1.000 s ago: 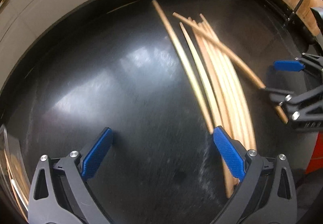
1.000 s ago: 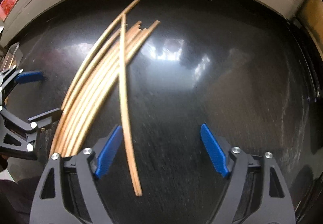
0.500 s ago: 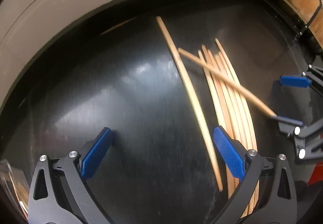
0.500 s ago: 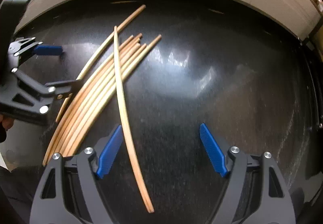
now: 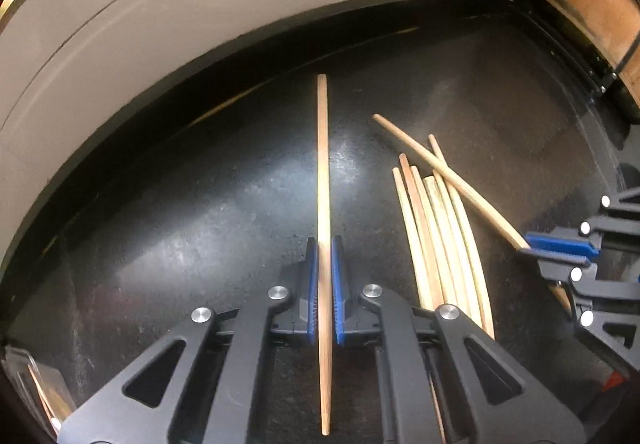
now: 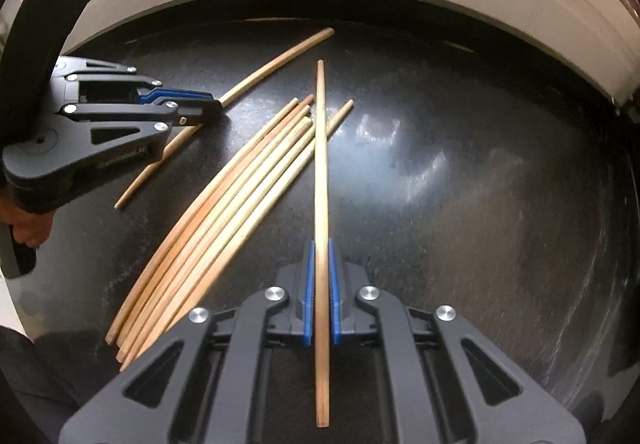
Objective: Organize utensils
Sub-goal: 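Carry both held chopsticks over the clear container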
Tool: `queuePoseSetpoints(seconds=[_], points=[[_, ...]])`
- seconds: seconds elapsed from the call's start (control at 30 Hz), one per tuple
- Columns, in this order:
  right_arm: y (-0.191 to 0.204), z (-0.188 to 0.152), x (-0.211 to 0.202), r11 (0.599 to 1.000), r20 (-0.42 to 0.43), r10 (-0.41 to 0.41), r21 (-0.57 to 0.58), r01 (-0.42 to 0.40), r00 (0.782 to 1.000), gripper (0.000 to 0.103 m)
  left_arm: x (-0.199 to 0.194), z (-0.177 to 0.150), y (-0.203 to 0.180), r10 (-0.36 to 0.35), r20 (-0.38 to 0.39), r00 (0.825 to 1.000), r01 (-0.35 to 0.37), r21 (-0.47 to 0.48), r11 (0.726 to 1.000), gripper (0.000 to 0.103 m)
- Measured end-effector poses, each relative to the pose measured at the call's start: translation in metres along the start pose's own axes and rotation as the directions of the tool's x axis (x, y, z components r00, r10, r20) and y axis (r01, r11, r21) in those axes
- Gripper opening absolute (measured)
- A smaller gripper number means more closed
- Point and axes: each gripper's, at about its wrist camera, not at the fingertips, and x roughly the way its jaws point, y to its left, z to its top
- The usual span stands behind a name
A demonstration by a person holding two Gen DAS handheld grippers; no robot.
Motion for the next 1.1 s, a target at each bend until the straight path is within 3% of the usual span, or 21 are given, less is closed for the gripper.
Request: queuePoseSetpoints(seconds=[0.27,0.53,0.7,1.1], points=[[-0.004,-0.011,-0.029,0.996,0.020,-0.003,0.093,0.001,1.000,0.008,-0.037,-0.017,0.000,0.035,0.010,0.999,-0.034,-0.088,0.996,0.006],[0.013,-0.022,-0.073,0.995,0.061,0.019,0.102,-0.025,0.998,0.008,-0.109,-0.083,0.006,0.068,0.011,0.998,-0.065,-0.194,0.979,0.006],[0.039,-0.024,-0.089,0.995,0.066,0.061,0.074,-0.065,0.996,0.008,-0.140,-0.119,0.016,0.101,-0.025,0.995,-0.104,-0.282,0.954,0.006],[0.160,-0.024,-0.122,0.983,0.075,0.180,-0.045,-0.177,0.981,0.008,-0.206,-0.214,0.086,0.183,-0.067,0.981,-0.193,-0.468,0.863,0.006]])
